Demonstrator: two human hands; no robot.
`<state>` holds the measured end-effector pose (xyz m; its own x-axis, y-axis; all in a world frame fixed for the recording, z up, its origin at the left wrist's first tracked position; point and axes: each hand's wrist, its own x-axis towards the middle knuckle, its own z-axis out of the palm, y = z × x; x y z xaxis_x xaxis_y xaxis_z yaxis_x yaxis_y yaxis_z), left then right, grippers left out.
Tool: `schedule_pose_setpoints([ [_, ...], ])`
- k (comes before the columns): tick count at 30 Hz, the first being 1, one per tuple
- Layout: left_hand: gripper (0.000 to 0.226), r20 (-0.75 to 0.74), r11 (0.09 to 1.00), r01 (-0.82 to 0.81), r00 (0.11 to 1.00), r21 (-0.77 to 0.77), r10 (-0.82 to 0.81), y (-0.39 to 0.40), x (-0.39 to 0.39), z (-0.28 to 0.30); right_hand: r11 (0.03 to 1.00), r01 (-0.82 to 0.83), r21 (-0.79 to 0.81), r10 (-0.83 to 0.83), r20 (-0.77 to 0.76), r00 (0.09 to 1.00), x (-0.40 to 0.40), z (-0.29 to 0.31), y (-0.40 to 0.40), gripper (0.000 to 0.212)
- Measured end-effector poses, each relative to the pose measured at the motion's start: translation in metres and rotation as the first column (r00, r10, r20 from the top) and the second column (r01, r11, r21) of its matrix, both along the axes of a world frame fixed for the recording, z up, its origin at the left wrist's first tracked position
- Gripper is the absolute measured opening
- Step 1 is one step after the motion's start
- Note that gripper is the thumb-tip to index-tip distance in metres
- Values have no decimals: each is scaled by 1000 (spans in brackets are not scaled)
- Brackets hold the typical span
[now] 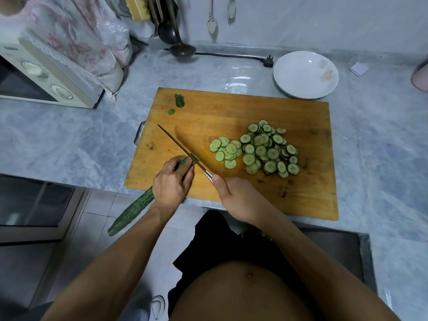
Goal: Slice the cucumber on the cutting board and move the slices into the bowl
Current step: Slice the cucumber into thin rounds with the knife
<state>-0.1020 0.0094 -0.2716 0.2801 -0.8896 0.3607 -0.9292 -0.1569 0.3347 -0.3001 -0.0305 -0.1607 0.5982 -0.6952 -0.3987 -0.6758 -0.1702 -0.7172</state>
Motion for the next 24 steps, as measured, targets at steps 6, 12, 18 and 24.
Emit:
schedule_pose_setpoints([
  [6,26,43,1000,13,999,19,-14,0,-1,-3,1000,18,-17,-18,-20,1000,20,-16,-8,59],
  [12,22,22,1000,-12,1000,5,12,1,-3,-4,998,56,-17,-56,6,998,19,-19,-8,59],
  [18,25,-25,1000,18,1000,12,-18,0,2,-2,993,97,60,-100,32,995,7,-9,-13,67],
  [24,34,-4,1000,19,1000,15,-19,1,1,3,999,17,-42,-16,36,999,0,-7,5,58],
])
